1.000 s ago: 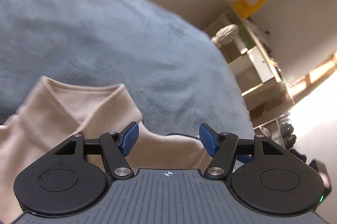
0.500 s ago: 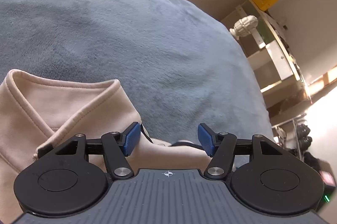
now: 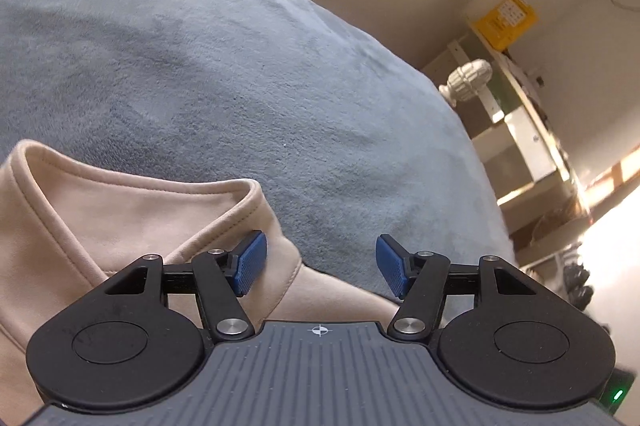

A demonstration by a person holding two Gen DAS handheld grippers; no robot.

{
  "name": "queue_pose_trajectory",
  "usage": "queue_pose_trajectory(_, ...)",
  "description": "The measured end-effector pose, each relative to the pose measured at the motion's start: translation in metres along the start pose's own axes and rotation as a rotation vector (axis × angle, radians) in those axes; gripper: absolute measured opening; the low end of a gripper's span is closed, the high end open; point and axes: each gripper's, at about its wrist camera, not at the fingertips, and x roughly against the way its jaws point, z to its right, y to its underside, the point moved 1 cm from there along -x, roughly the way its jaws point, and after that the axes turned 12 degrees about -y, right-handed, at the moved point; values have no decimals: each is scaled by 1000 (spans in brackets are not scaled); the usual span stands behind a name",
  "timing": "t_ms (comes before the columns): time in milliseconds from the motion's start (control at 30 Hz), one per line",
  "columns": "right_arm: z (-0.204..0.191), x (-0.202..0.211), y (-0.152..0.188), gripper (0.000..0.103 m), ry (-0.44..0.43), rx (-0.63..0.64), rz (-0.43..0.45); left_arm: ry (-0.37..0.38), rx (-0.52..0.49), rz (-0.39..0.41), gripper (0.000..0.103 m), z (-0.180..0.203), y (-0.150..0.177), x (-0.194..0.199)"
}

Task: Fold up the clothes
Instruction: 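Grasp the hoodie sleeve cuff with the right gripper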

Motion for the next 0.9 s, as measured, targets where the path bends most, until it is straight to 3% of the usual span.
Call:
queue_pose_trajectory(133, 2, 41, 2, 37, -37, -56, 100, -4, -71, 23, 62, 3, 5, 17)
queue_pose_trajectory(300, 12, 131, 34, 39, -151, -191, 274, -15, -232, 12, 62, 18, 20, 45)
queue_pose_trajectory(400, 23, 176, 61, 40, -149, -279, 330, -23, -314, -7, 62, 27, 31, 67)
queue_pose_trajectory(633, 45, 232, 127, 40, -126, -458, 323, 26, -469, -73, 65, 44, 67, 120)
queue_pose_trajectory(800, 71, 245, 167, 40, -100, -608, 349, 113, -555, -144, 65, 50, 136, 133)
queue_pose_trajectory(900, 84, 238, 171, 40, -50, -647, 334, 153, -557, -159, 65, 54, 180, 135)
